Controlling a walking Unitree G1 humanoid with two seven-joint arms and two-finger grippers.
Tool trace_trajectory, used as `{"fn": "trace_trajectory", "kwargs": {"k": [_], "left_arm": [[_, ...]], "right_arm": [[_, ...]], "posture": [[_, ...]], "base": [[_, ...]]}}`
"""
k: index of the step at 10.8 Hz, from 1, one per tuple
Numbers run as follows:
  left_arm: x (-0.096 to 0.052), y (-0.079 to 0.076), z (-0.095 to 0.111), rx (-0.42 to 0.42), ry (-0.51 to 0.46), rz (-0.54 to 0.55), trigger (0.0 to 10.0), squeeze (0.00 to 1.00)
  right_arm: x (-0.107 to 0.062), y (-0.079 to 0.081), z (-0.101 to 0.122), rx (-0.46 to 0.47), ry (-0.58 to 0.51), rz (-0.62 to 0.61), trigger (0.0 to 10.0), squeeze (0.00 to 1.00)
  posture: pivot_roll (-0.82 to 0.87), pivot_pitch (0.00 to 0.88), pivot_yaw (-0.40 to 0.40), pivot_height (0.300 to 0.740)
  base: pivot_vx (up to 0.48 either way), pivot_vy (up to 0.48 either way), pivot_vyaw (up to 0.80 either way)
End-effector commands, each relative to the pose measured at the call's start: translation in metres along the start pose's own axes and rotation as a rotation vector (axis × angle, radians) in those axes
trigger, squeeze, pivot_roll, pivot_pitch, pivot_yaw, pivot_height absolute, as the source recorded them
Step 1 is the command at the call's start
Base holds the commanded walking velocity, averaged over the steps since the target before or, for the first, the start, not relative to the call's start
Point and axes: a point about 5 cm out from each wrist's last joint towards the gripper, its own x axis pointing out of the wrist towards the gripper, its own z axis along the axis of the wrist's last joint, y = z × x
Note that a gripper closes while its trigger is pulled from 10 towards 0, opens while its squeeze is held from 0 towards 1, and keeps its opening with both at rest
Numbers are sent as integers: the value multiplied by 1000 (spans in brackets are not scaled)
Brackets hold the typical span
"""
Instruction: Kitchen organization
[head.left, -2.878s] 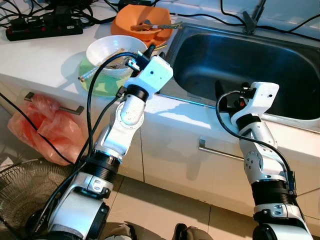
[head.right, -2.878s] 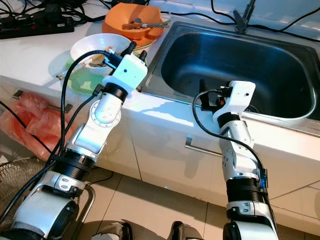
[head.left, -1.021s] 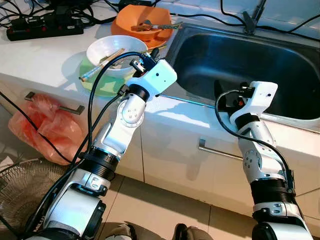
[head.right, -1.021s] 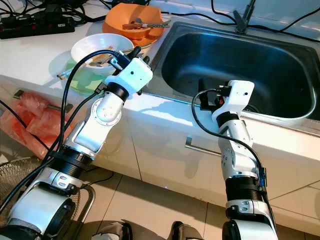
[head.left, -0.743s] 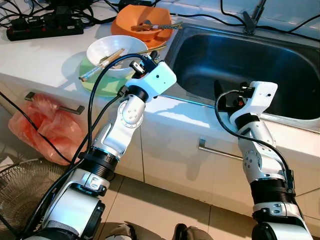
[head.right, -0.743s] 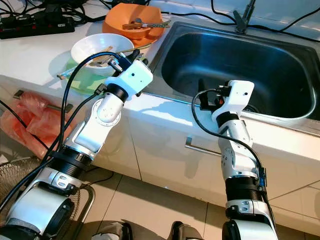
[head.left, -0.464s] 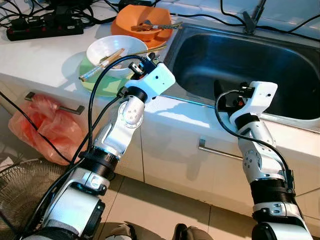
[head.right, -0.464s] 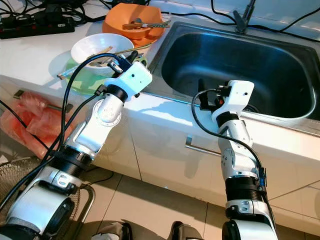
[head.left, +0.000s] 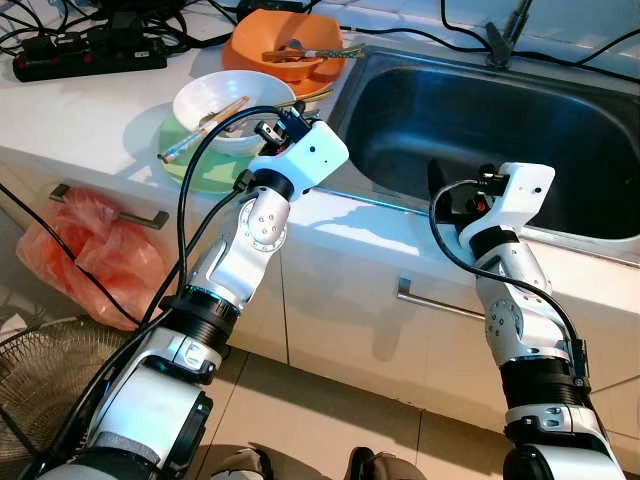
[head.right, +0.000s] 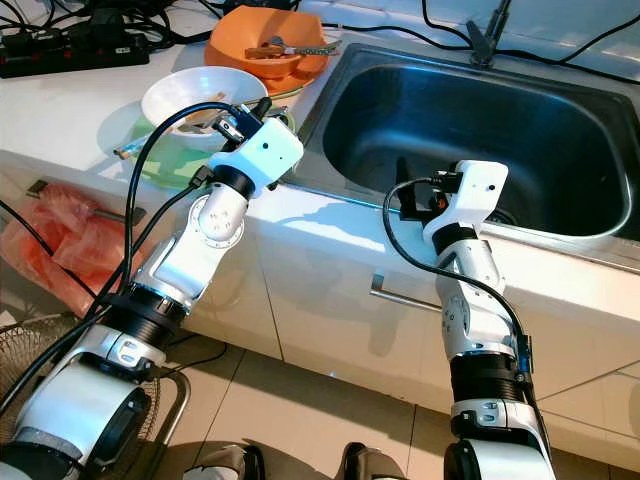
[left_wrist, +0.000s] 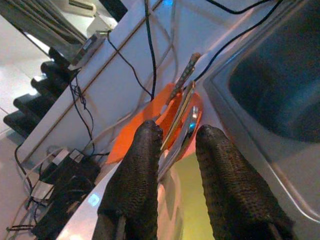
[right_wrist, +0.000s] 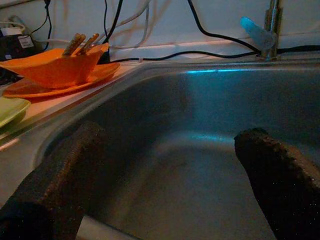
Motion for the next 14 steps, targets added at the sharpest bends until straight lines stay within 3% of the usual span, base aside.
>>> {"fn": "trace_trajectory", "kwargs": {"k": [1, 3, 4, 5, 14], "left_arm": [[2, 3, 1, 4, 1, 18, 10000, 0], [5, 3, -2, 10, 14, 30, 10000, 0], [5, 3, -2, 8, 15, 34, 8235, 0], [5, 3, -2, 4, 13, 40, 0, 0], [5, 6, 4, -11, -18, 67, 0, 0]], "right_arm": [[-2, -1, -7, 14, 25, -4, 10000, 0], [-2, -1, -7, 15, 24, -4, 10000, 0], [-2, -1, -6, 14, 23, -6, 10000, 0], [-2, -1, -6, 14, 23, -7, 10000, 0], [-4, -1, -8, 17, 30, -7, 10000, 0]], "posture": [[3, 138, -24, 740], [-1, 135, -22, 740], [-1, 135, -22, 740], [-1, 131, -22, 740], [-1, 140, -25, 740]], "base": [[0, 0, 0], [0, 0, 0], [0, 0, 0], [0, 0, 0], [0, 0, 0]]}}
